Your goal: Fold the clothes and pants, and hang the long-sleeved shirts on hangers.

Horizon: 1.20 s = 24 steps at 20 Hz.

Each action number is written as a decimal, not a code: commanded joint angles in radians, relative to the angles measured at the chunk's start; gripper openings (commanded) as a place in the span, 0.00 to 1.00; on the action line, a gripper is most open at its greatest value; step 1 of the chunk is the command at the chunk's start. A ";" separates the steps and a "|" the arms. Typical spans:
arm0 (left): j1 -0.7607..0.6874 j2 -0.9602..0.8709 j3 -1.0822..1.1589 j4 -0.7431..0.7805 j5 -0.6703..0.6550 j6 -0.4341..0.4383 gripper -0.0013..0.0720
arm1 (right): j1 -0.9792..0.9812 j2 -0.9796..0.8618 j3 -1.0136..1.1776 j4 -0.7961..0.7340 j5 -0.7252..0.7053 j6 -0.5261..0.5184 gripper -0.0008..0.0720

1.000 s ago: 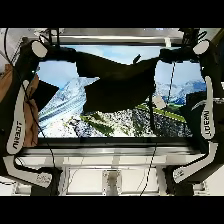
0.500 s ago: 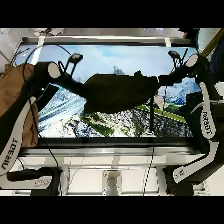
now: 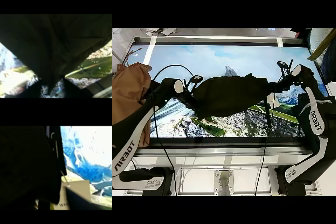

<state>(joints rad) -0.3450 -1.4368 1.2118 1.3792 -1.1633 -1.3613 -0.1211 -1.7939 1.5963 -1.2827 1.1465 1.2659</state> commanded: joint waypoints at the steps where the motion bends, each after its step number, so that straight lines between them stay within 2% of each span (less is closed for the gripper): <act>1: -0.004 0.031 0.002 0.001 -0.075 -0.046 0.98 | -0.012 -0.007 0.085 -0.006 0.080 0.004 0.93; 4: -0.004 0.139 0.005 0.001 -0.090 -0.069 0.98 | -0.025 -0.008 0.201 0.002 0.105 0.035 0.91; 5: -0.004 0.177 0.005 0.002 -0.087 -0.079 0.98 | -0.040 -0.017 0.219 0.037 0.071 0.088 0.84; 7: -0.004 0.249 0.005 0.002 -0.086 -0.079 0.98 | -0.091 -0.074 0.240 0.212 0.136 0.067 0.81; 9: -0.004 0.303 0.005 0.002 -0.087 -0.079 0.98 | -0.142 -0.146 0.240 0.357 0.241 -0.009 0.81; 12: -0.004 0.344 0.005 0.001 -0.087 -0.079 0.98 | -0.164 -0.220 0.241 0.371 0.258 -0.062 0.92; 14: -0.004 0.345 0.005 0.001 -0.087 -0.080 0.98 | -0.164 -0.263 0.245 0.377 0.259 -0.090 0.92; 18: -0.004 0.344 0.005 0.001 -0.087 -0.158 0.98 | -0.163 -0.338 0.307 0.441 0.232 -0.132 0.92; 24: -0.004 0.344 0.005 0.001 -0.087 -0.184 0.98 | -0.142 -0.414 0.410 0.461 0.248 -0.130 0.92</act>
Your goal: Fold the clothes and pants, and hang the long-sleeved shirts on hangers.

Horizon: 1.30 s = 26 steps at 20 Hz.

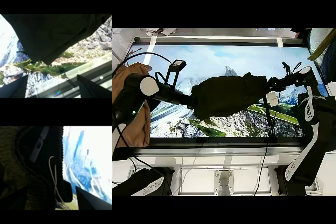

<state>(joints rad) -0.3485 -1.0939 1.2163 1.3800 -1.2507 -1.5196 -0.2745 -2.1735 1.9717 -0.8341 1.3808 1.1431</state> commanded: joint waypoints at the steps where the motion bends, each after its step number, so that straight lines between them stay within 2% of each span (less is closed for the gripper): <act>1: -0.001 0.001 0.001 0.000 0.000 -0.026 0.98 | 0.021 -0.041 0.035 0.003 0.014 -0.007 0.92; 3: -0.001 0.001 0.001 0.000 0.000 -0.026 0.98 | 0.043 -0.046 0.035 -0.025 0.013 -0.007 0.91; 4: -0.001 0.001 0.001 0.000 0.000 -0.026 0.98 | 0.050 -0.045 0.035 -0.027 0.013 -0.008 0.85; 7: -0.001 0.001 0.001 0.000 0.000 -0.026 0.98 | 0.069 -0.045 0.035 -0.016 0.013 -0.010 0.40; 9: -0.001 0.001 0.001 0.000 0.000 -0.026 0.98 | 0.069 -0.045 0.050 0.018 0.020 -0.012 0.03; 12: -0.001 0.002 0.001 0.000 0.000 -0.026 0.98 | 0.062 -0.013 0.105 0.059 0.035 -0.013 0.02; 17: -0.001 0.005 0.001 -0.004 0.000 -0.026 0.98 | -0.039 0.185 0.110 0.012 0.024 0.016 0.02; 21: -0.001 0.023 0.001 -0.004 0.000 -0.025 0.98 | -0.266 0.375 0.105 -0.087 0.024 0.170 0.02; 26: -0.001 0.031 0.001 -0.003 0.000 -0.026 0.98 | -0.612 0.573 0.069 -0.185 0.113 0.211 0.02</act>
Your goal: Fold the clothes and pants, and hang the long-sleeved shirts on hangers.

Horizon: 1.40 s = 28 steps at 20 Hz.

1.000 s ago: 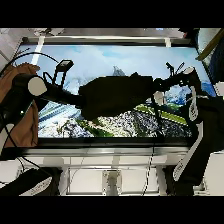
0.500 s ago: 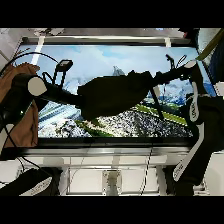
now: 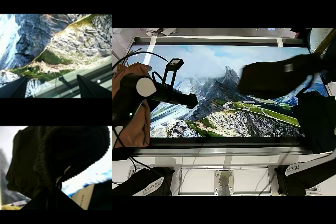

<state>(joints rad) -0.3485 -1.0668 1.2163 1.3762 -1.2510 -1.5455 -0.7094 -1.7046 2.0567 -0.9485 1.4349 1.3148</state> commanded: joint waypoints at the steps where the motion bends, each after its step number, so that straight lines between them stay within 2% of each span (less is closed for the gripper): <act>1: -0.001 0.004 0.001 0.000 0.001 0.000 0.98 | -0.247 0.130 -0.027 -0.105 0.105 0.037 0.02; 3: -0.001 0.004 0.001 0.000 0.001 0.000 0.98 | -0.366 0.156 -0.048 -0.157 0.226 0.018 0.02; 5: -0.001 0.004 0.001 0.000 0.001 0.000 0.98 | -0.458 0.164 -0.114 -0.128 0.299 0.024 0.02; 8: -0.001 0.004 0.001 0.000 0.000 0.000 0.98 | -0.493 0.216 -0.315 -0.180 0.303 0.008 0.02; 13: -0.001 0.004 0.001 0.000 0.001 0.000 0.98 | -0.494 0.303 -0.727 -0.460 0.263 0.016 0.02; 15: -0.001 0.004 0.001 0.000 0.001 0.000 0.98 | -0.494 0.310 -0.772 -0.543 0.291 0.078 0.02; 17: -0.001 0.004 0.001 0.000 0.001 0.000 0.98 | -0.494 0.333 -0.746 -0.550 0.330 0.122 0.02; 18: -0.001 0.004 0.001 0.000 0.001 0.000 0.98 | -0.494 0.348 -0.715 -0.548 0.342 0.145 0.09; 20: -0.001 0.004 0.001 0.000 0.000 0.000 0.98 | -0.493 0.373 -0.604 -0.514 0.374 0.212 0.61; 21: -0.001 0.004 0.001 0.000 0.001 0.000 0.98 | -0.493 0.390 -0.544 -0.465 0.373 0.229 0.67; 22: -0.001 0.004 0.001 0.000 0.001 0.000 0.98 | -0.493 0.415 -0.484 -0.379 0.355 0.229 0.67; 24: -0.001 0.004 0.001 0.000 0.001 0.000 0.98 | -0.492 0.474 -0.412 -0.138 0.264 0.230 0.66; 25: -0.001 0.004 0.001 0.000 0.000 0.000 0.98 | -0.481 0.509 -0.407 0.025 0.208 0.228 0.57; 27: -0.001 0.004 0.001 0.000 0.000 0.000 0.98 | -0.381 0.566 -0.407 0.311 0.156 0.136 0.06; 28: -0.001 0.004 0.001 0.000 0.001 0.000 0.98 | -0.302 0.585 -0.407 0.375 0.158 0.072 0.03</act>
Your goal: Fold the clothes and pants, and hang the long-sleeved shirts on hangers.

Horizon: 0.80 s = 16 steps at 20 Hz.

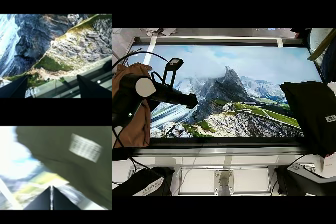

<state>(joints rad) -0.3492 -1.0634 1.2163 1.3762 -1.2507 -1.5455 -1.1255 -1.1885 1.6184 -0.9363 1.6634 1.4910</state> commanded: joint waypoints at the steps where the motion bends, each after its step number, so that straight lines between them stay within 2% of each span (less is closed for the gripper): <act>1: 0.000 0.001 0.001 0.000 0.000 0.000 0.98 | 0.204 0.083 0.031 0.378 -0.057 -0.150 0.02; 4: 0.000 0.000 0.001 0.000 -0.001 0.000 0.98 | 0.494 0.089 0.031 0.304 0.020 -0.228 0.02; 8: 0.000 -0.002 0.000 0.000 -0.003 0.000 0.98 | 0.771 0.089 0.031 0.015 0.028 -0.220 0.03; 11: 0.000 -0.002 0.000 0.000 -0.003 0.000 0.98 | 0.869 0.088 0.031 -0.083 0.015 -0.221 0.02; 16: 0.000 -0.002 0.000 0.000 -0.003 0.000 0.98 | 0.884 0.089 0.031 -0.089 0.045 -0.187 0.03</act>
